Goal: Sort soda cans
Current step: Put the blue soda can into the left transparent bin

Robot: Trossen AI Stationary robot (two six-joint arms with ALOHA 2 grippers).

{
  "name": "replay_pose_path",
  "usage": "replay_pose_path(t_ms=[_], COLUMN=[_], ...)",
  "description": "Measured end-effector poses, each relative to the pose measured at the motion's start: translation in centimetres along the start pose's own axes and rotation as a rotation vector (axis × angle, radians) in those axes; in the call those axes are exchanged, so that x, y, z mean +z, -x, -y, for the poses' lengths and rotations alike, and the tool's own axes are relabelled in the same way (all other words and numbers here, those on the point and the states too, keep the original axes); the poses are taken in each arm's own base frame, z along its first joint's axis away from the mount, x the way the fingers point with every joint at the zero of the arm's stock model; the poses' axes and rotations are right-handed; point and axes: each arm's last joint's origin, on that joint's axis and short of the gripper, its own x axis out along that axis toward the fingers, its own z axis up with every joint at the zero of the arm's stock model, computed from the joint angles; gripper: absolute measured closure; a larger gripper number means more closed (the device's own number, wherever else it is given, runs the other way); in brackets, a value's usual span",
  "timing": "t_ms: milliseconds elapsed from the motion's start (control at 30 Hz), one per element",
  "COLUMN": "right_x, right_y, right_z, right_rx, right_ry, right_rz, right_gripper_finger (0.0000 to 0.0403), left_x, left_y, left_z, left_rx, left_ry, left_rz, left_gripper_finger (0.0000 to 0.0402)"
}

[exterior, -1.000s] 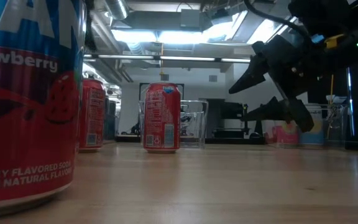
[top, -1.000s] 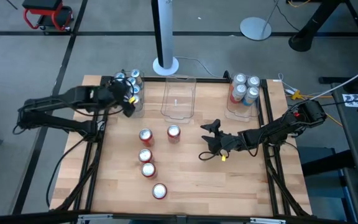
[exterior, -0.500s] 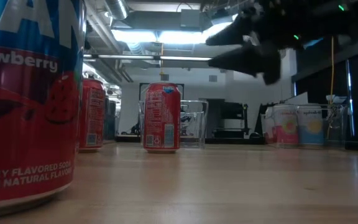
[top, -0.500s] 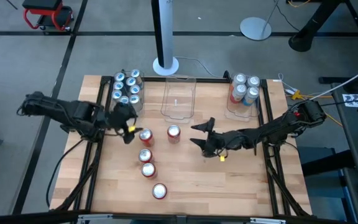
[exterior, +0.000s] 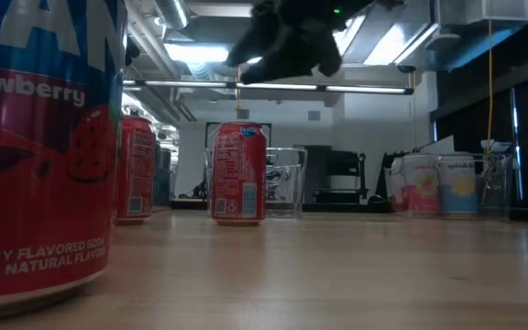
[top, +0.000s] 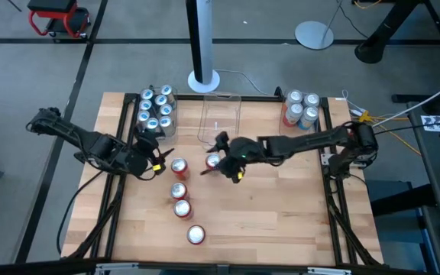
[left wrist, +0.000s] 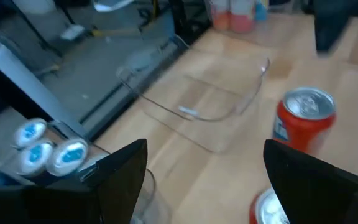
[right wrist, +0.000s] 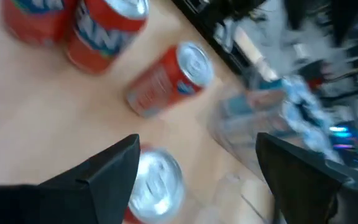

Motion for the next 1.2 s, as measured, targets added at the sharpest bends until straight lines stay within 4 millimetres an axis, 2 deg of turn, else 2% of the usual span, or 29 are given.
replay_pose_path(t_ms=[167, 300, 400, 667, 833, 1067, 1200], right_x=[-0.4, -0.3, -0.5, -1.7, -2.0, -2.8, -3.1], right_y=[-2.3, -2.4, -2.8, -3.2, -4.2, -4.2, -5.2], right_z=[0.9, 1.5, 1.1, 0.2, -0.2, 0.2, -0.4], right_rx=[0.108, 0.112, 0.15, 0.15, 0.173, 0.163, 0.185], right_ry=[-0.202, -0.307, -0.373, -0.366, -0.363, -0.373, -0.378], right_rz=[0.017, 0.008, -0.003, -0.152, -0.146, -0.188, -0.196], right_gripper_finger=[0.0081, 0.0081, 0.0081, 0.0081, 0.0081, 0.0081, 0.0081], left_x=[0.0, -0.9, -1.6, -2.1, -2.2, -2.2, -2.3], left_y=[0.6, 0.7, 0.8, 1.8, 2.1, 2.2, 2.1], left_z=[0.2, 0.4, 0.8, 1.5, 1.7, 1.8, 1.8], left_rx=[0.038, 0.033, -0.017, -0.119, -0.142, -0.145, -0.143], left_ry=[-0.044, -0.07, -0.098, -0.177, -0.195, -0.185, -0.181], left_rz=[0.06, 0.053, 0.029, 0.029, 0.037, 0.039, 0.036], left_gripper_finger=[0.0094, 0.0094, 0.0094, 0.0094, 0.0094, 0.0094, 0.0094])
